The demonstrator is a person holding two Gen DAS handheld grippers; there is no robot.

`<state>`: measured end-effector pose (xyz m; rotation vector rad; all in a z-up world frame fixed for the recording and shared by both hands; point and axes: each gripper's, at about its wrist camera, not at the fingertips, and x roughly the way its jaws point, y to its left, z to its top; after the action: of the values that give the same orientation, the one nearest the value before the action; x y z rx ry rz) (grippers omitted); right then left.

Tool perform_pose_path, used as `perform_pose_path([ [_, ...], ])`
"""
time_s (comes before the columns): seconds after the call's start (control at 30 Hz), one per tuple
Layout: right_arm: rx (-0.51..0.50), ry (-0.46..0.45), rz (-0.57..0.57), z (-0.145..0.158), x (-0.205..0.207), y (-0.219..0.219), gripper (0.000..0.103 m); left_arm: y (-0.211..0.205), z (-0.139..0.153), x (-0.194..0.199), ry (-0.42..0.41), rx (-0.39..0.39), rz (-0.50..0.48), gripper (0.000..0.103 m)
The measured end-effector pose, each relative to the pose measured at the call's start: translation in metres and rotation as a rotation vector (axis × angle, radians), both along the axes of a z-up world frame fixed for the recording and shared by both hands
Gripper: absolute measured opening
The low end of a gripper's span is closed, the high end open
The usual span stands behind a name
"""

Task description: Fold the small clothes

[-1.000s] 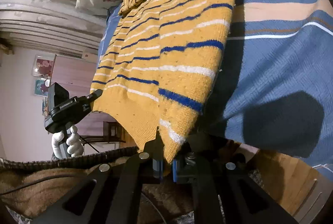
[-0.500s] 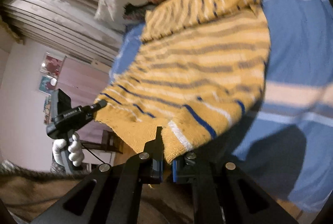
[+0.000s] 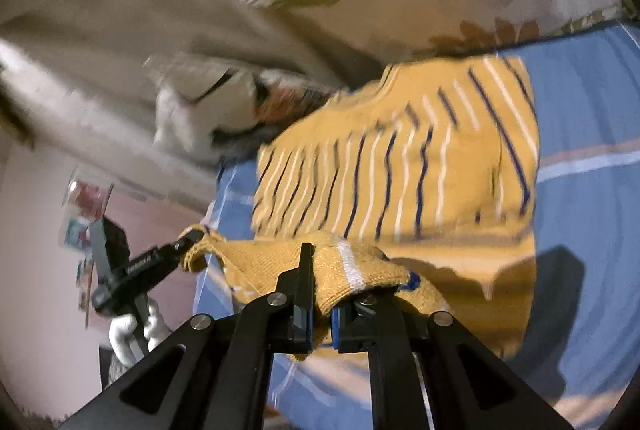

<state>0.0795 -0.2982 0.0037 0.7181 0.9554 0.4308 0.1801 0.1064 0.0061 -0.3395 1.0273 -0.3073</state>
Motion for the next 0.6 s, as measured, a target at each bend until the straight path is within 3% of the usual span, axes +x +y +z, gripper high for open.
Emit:
perform_pose_path([
  [0.17, -0.01, 0.027, -0.09, -0.004, 0.057, -0.008, 0.007, -0.019, -0.016, 0.061, 0.007, 0.048, -0.034, 0.008],
  [0.37, -0.012, 0.088, -0.195, -0.032, 0.11, -0.021, 0.007, -0.046, -0.04, 0.111, -0.002, 0.121, -0.084, 0.009],
  [0.53, 0.057, 0.142, -0.285, -0.056, 0.131, -0.034, 0.01, -0.055, -0.054, 0.134, 0.012, 0.118, -0.112, 0.011],
  [0.6, 0.092, 0.156, -0.333, -0.064, 0.137, -0.037, 0.019, -0.054, -0.058, 0.137, 0.02, 0.093, -0.116, 0.012],
])
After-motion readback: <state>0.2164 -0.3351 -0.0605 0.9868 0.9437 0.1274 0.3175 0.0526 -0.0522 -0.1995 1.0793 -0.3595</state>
